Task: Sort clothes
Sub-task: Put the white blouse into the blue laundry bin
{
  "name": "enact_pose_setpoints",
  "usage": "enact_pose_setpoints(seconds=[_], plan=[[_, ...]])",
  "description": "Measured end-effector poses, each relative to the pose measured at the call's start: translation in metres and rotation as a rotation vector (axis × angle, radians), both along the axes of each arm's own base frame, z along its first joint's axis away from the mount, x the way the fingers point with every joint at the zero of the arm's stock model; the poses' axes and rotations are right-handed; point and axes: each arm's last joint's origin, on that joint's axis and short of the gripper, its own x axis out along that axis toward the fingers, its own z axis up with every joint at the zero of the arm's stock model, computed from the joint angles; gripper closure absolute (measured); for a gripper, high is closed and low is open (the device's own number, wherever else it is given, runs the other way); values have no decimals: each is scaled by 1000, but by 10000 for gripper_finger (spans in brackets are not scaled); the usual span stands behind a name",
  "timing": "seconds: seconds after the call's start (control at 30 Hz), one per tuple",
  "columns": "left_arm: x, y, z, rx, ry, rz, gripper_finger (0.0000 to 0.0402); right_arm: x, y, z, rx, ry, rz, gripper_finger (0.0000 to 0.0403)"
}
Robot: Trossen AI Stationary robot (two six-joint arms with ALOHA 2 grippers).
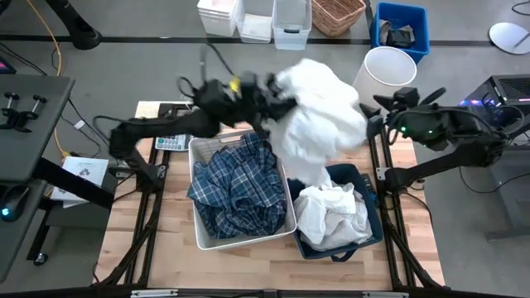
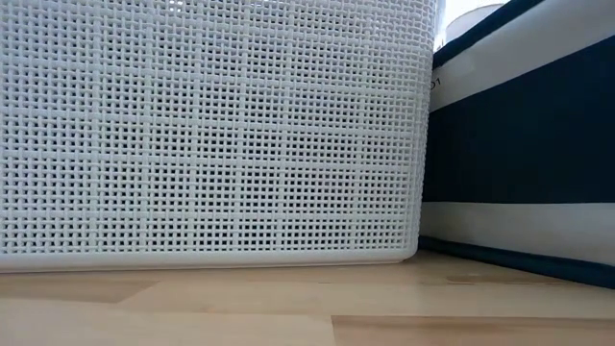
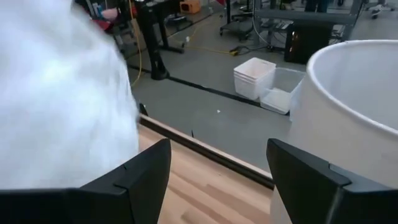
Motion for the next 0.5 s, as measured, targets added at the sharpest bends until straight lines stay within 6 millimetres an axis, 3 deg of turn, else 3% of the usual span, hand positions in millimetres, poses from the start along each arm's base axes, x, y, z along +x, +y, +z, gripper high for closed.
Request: enact_pose_setpoints(seconds=[0.23, 0.5], plan=[[68, -32, -45, -21, -8, -253, 361, -3, 0, 1, 6, -16, -5, 142], [113, -50, -111, -198, 149, -556, 361, -1, 0, -1, 4, 7, -1, 142]])
